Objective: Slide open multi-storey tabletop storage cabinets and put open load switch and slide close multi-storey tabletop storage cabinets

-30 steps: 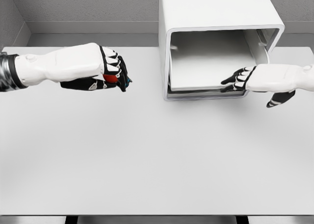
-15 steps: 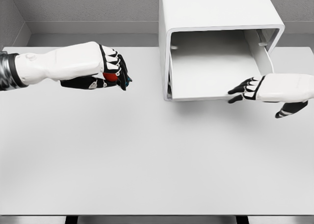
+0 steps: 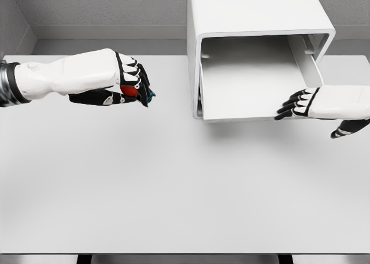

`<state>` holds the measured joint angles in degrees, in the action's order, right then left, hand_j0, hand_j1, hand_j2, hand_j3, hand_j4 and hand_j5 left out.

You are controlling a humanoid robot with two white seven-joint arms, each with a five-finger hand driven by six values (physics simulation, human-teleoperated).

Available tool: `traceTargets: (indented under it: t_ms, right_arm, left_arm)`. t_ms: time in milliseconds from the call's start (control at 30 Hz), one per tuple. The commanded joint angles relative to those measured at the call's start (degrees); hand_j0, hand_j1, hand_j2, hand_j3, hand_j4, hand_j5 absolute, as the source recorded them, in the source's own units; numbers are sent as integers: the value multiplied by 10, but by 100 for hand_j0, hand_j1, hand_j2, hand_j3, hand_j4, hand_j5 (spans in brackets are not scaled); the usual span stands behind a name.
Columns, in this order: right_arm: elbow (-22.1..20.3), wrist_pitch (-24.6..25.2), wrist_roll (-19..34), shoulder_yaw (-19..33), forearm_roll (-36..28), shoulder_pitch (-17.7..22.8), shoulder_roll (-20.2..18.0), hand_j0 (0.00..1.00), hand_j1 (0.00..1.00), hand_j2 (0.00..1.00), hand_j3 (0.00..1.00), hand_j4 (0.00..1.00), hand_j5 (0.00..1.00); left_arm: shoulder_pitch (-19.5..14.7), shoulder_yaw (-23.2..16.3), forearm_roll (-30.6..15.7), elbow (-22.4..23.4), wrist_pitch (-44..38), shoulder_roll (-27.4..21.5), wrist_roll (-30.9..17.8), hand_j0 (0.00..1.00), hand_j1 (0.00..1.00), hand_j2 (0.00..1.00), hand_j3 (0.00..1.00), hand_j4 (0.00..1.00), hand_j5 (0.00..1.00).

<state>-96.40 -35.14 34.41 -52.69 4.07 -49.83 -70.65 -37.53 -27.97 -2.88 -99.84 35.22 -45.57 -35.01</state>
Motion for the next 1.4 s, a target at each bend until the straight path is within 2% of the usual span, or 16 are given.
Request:
traceTargets:
  t_ms: [0, 100, 167, 267, 367, 700, 767, 1033, 1100, 1233, 1300, 1367]
  right_arm:
    - [0, 1, 0, 0, -3, 0, -8, 100, 100, 100, 100, 100, 100]
    - [0, 1, -4, 3, -3, -4, -9, 100, 100, 100, 100, 100, 100]
    - [0, 1, -24, 17, -4, -5, -8, 100, 100, 100, 100, 100, 100]
    - [0, 1, -48, 22, -35, -6, -9, 100, 100, 100, 100, 100, 100]
    - [1, 1, -49, 23, -67, -5, -6, 100, 100, 100, 100, 100, 100]
    - [1, 1, -40, 22, -67, 34, 24, 100, 100, 100, 100, 100, 100]
    - [1, 1, -36, 22, -66, 35, 31, 100, 100, 100, 100, 100, 100]
    - [2, 1, -25, 18, -62, 35, 34, 100, 100, 100, 100, 100, 100]
    - [2, 1, -13, 18, -60, 38, 34, 100, 100, 100, 100, 100, 100]
    - [0, 1, -7, 17, -56, 38, 34, 100, 100, 100, 100, 100, 100]
    - [0, 1, 1, 17, -56, 38, 34, 100, 100, 100, 100, 100, 100]
    - [0, 1, 0, 20, -56, 33, 32, 100, 100, 100, 100, 100, 100]
  left_arm:
    - [0, 0, -5, 0, -2, 0, 0, 45, 45, 45, 45, 45, 45]
    - [1, 0, -6, 0, -2, 0, 0, 45, 45, 45, 45, 45, 45]
    - [1, 0, -6, 0, -2, 0, 0, 45, 45, 45, 45, 45, 45]
    - [1, 1, -9, 0, -2, 0, 0, 45, 45, 45, 45, 45, 45]
    - [0, 1, -11, -1, -2, 0, 0, 45, 45, 45, 45, 45, 45]
    - [-2, 1, -16, -4, -2, 2, 0, 45, 45, 45, 45, 45, 45]
    - [-14, 0, -22, -11, -2, 7, 0, 45, 45, 45, 45, 45, 45]
    - [-33, -12, -18, -11, -2, 86, 0, 45, 45, 45, 45, 45, 45]
    - [-51, -40, -16, -11, -2, 96, 0, 45, 45, 45, 45, 45, 45]
    - [-51, -44, -5, -11, -2, 132, 0, 45, 45, 45, 45, 45, 45]
    - [-56, -49, 17, -11, -2, 158, 0, 45, 45, 45, 45, 45, 45]
    - [-67, -50, 19, -11, -2, 162, 0, 45, 45, 45, 45, 45, 45]
